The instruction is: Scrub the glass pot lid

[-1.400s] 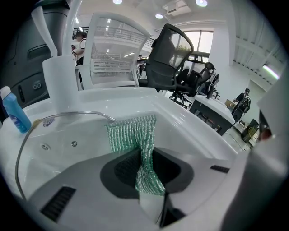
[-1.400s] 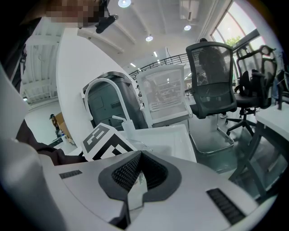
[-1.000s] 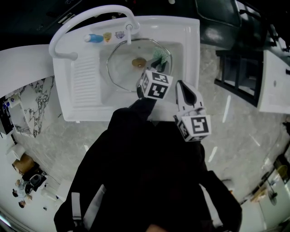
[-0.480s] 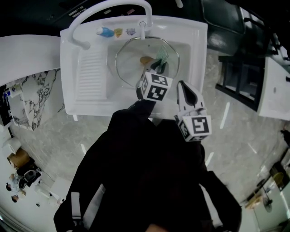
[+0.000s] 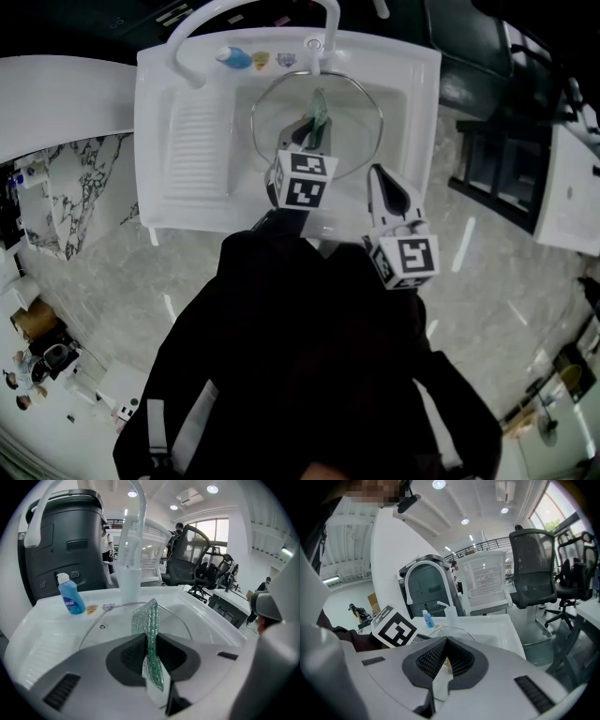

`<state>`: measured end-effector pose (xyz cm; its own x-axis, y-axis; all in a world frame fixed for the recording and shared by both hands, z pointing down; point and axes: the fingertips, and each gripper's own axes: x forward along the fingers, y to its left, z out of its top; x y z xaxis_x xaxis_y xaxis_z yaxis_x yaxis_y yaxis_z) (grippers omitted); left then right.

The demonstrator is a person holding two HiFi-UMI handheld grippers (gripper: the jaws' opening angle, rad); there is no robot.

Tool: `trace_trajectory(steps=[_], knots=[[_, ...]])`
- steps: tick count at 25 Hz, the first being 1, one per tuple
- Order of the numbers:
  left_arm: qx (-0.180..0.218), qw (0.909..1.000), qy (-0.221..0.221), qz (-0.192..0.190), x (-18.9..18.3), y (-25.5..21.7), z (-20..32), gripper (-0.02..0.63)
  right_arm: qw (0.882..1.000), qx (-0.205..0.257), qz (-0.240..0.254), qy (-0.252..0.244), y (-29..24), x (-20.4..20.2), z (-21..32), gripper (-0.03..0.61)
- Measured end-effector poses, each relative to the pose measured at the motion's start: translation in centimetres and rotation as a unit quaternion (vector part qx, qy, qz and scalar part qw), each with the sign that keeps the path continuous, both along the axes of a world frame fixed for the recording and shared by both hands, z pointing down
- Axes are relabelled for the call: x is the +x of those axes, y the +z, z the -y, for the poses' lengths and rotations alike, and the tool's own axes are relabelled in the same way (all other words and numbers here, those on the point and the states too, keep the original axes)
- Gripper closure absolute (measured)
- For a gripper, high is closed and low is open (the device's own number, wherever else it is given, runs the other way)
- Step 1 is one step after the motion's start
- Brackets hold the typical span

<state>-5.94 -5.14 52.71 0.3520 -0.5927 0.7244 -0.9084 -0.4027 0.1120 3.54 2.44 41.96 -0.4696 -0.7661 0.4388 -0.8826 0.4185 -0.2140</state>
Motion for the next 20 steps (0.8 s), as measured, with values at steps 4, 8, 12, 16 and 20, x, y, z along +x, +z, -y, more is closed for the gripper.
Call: trace_trajectory(steps=[4, 8, 12, 16, 20], knots=[[0.006, 0.9997, -0.021, 0.003, -1.9, -0.5, -0.1, 0.551, 1.0, 0.004, -0.003, -0.011, -0.2, -0.8, 0.0, 0.577], [0.019, 0.9989, -0.038, 0.017, -4.0, -1.2, -0.2, 0.552, 1.0, 0.008, -0.001, -0.022, -0.4, -1.8, 0.2, 0.575], [0.042, 0.9953, -0.07, 0.053, -7.4, -1.7, -0.4, 0.552, 0.999, 0.01, -0.001, -0.033, -0.5, -2.5, 0.2, 0.577], [0.039, 0.9898, -0.111, 0.08, -11.0, -1.2, -0.8, 0.552, 0.999, 0.007, -0.002, -0.039, -0.4, -2.9, 0.2, 0.575], [0.021, 0.9848, -0.145, 0.093, -13.7, 0.4, -1.1, 0.551, 0.999, 0.007, -0.003, -0.042, -0.3, -3.0, 0.1, 0.577]])
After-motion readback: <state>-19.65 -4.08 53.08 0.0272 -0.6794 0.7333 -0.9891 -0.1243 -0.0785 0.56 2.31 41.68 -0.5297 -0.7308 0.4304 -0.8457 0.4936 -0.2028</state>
